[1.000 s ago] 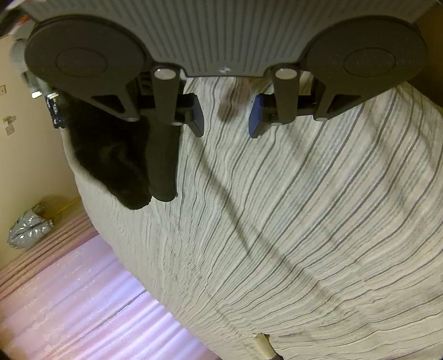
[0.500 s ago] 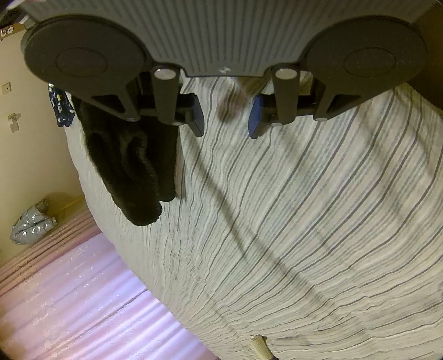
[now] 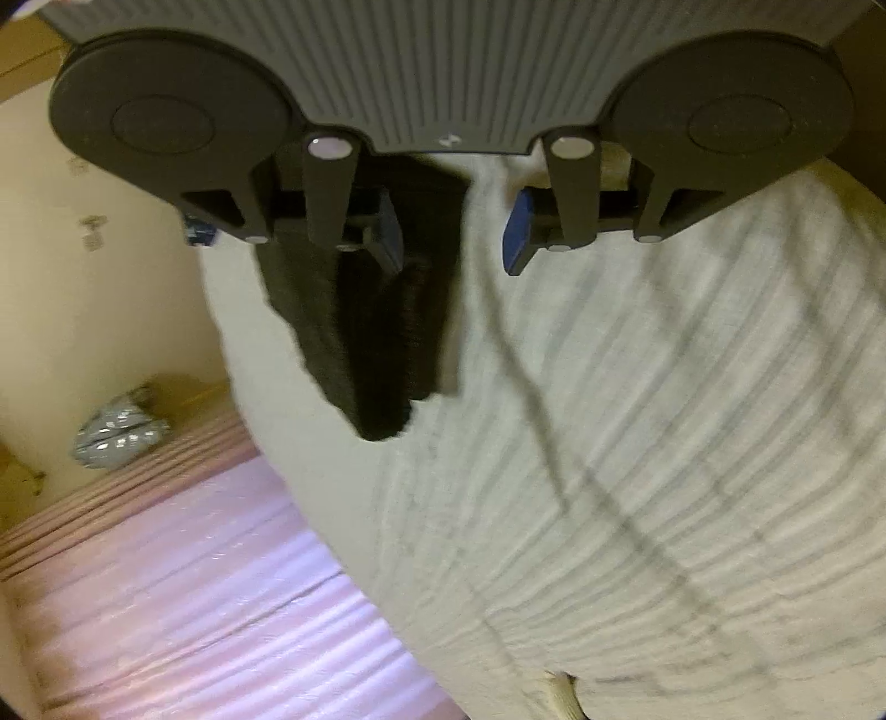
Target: Fold clothes
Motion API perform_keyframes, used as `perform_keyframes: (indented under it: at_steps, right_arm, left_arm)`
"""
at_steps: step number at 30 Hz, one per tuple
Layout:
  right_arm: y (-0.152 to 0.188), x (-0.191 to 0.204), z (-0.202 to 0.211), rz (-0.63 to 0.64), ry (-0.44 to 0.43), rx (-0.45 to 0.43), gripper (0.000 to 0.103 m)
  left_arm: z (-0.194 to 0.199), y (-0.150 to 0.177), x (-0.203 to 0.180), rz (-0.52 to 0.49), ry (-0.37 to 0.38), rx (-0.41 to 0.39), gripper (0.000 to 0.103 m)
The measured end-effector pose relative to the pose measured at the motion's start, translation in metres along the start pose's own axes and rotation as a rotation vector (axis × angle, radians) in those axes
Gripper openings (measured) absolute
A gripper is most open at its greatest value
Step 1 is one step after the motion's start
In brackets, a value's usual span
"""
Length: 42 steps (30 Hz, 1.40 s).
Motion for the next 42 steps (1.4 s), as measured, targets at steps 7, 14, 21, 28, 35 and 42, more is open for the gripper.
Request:
perform_keyframes:
  at_steps: [7,14,21,28,35,42]
  right_arm:
    - [0.054,-0.120,0.024,-0.750,0.099,0.187,0.072]
    - [0.132,-0.181,0.020,-1.580,-0.050,0.328,0.072]
    - [0.165,-0.179,0.008,-1.941,-0.185,0.364,0.065]
    - [0.167,-0.171,0.002,-1.858,-0.111,0.358,0.048]
    - [0.162,-0.168,0.009,-1.786,-0.100,0.353,0.049]
    - [0.145,-0.172,0.015,-1.675,-0.079,0.315,0.049]
  left_arm:
    - [-0.024,-0.006,-0.017,0.079,0.163,0.003,0.047]
    - [-0.063,-0.010,-0.023,-0.009,0.088,0.069,0.048]
    - [-0.079,-0.009,-0.017,-0.002,0.145,0.077,0.022]
    - [-0.098,-0.013,-0.034,-0.189,0.117,0.083,0.016]
    - [-0.071,-0.001,-0.024,-0.088,0.121,0.034,0.020]
    - [-0.051,0.010,-0.025,-0.022,0.120,0.028,0.029]
Point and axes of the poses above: each gripper's, at about its wrist camera, not at the fingertips, and z roughly against the way its jaws point, x to its left, y to its underside, the point moved 6 cm from there along -z, roughly the way its jaws point, and after that the axes turned 8 degrees about y, right-handed, at the moved point
